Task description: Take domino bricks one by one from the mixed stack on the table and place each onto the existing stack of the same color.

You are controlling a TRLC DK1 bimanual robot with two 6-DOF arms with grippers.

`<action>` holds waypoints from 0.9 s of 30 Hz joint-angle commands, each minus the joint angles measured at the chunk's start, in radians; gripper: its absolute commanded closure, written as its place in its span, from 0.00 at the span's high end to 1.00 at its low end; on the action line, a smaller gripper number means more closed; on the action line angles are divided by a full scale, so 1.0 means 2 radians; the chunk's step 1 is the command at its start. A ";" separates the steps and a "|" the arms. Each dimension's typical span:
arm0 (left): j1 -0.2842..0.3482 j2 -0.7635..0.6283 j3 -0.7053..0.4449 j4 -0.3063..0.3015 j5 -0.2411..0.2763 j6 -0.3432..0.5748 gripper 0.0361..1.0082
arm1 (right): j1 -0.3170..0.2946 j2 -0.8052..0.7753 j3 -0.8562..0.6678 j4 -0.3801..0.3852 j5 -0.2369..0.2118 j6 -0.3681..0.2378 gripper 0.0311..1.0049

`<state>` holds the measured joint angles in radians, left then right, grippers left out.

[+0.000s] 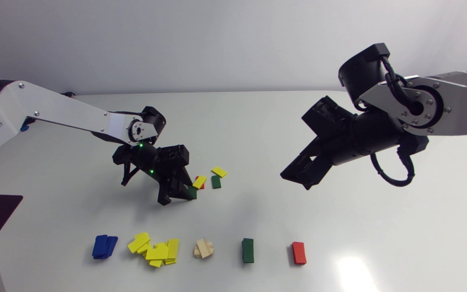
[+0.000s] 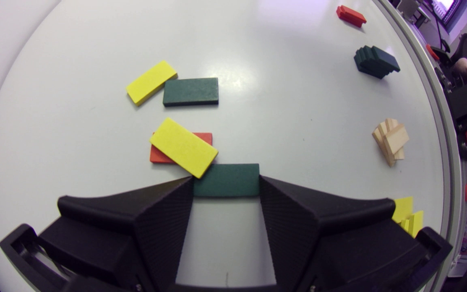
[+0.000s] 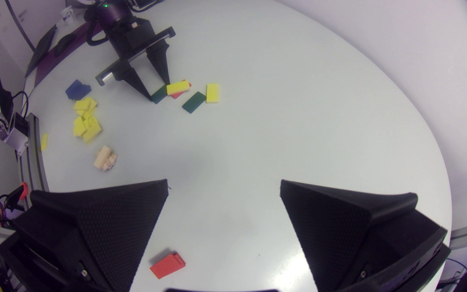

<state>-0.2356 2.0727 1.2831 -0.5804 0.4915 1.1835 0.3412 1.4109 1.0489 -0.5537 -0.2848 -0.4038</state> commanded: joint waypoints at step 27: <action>-0.161 -0.203 -0.129 0.023 -0.016 -0.175 0.21 | -0.039 -0.103 -0.094 0.002 -0.003 0.004 0.96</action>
<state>-0.5274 1.6810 1.0649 -0.5591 0.4679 0.9138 0.2798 1.2243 0.9066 -0.5529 -0.2852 -0.4042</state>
